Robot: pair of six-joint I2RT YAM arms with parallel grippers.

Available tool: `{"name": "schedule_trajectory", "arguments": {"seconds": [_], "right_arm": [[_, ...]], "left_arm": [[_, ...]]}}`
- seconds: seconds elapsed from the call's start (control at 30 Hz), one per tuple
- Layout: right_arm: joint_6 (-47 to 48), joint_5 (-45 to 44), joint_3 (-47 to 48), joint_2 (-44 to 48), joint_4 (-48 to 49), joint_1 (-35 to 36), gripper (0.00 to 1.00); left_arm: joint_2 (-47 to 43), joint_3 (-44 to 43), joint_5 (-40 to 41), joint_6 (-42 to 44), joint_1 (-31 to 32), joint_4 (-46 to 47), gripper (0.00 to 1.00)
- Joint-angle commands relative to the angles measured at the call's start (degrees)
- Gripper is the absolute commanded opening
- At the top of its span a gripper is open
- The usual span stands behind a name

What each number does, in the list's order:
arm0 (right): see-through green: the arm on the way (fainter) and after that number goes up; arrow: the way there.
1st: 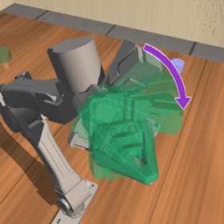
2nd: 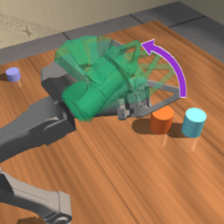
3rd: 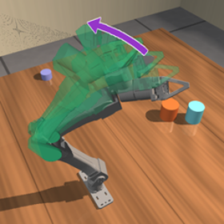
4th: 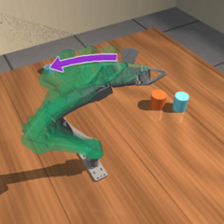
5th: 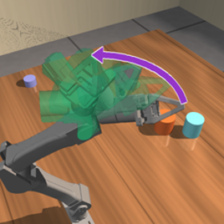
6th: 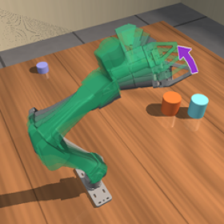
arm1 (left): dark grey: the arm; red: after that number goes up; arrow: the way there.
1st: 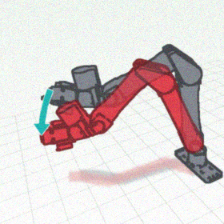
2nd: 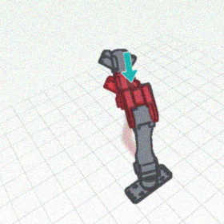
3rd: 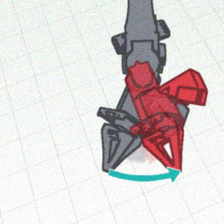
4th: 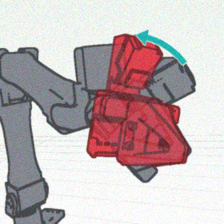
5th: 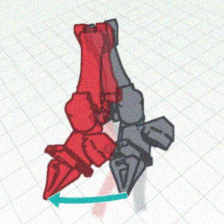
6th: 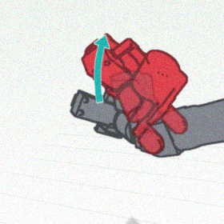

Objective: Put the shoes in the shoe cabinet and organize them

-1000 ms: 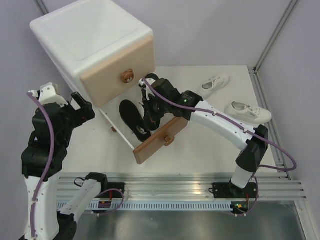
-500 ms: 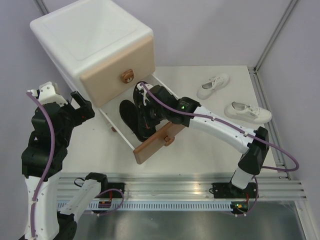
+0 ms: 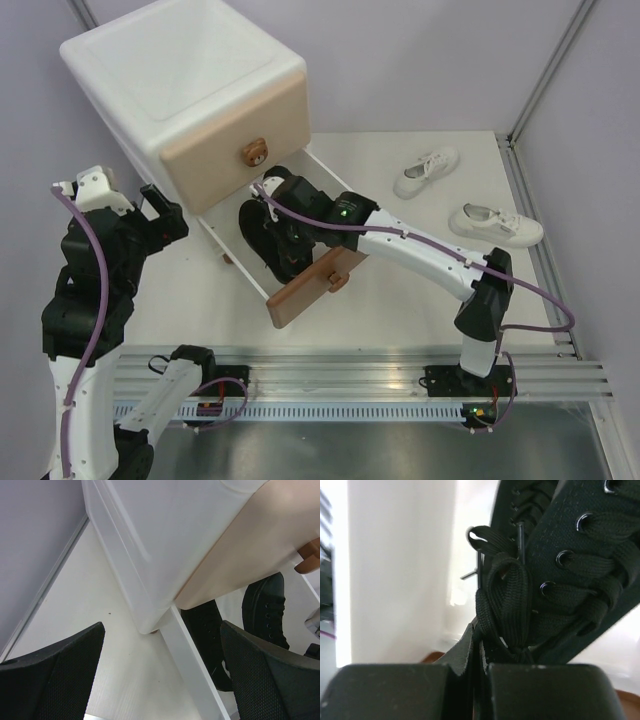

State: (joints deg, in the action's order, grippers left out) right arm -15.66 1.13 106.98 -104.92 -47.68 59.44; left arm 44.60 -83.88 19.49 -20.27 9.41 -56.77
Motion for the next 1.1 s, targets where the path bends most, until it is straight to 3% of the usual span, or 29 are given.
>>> {"name": "schedule_trajectory", "arguments": {"seconds": [0.0, 0.1, 0.23, 0.57, 0.8, 1.07], "right_arm": [[7.5, -2.0, 4.0, -0.5, 0.1, -0.6, 0.0], [5.7, 2.2, 4.1, -1.2, -1.2, -0.7, 0.0], [2.0, 2.7, -1.5, 1.7, 4.5, -0.6, 0.01], [11.6, -12.6, 0.5, 1.0, 3.2, -1.6, 0.01], [19.3, -14.9, 0.7, -1.2, 5.0, -2.7, 0.0], [17.0, -16.3, 2.8, -5.7, 5.2, -4.2, 0.0]], "left_arm": [[-0.7, 0.7, 1.2, 1.9, 0.2, 2.1, 1.0], [-0.7, 0.9, 1.2, 1.9, 0.2, 2.0, 1.0], [-0.6, 0.9, 1.4, 1.7, 0.2, 2.1, 1.0], [-0.6, 1.0, 1.8, 2.1, 0.2, 2.2, 1.0], [-0.5, 1.6, 1.8, 2.0, 0.2, 2.1, 1.0], [-1.8, 3.6, 0.5, -0.4, 0.2, 1.7, 1.0]]}}
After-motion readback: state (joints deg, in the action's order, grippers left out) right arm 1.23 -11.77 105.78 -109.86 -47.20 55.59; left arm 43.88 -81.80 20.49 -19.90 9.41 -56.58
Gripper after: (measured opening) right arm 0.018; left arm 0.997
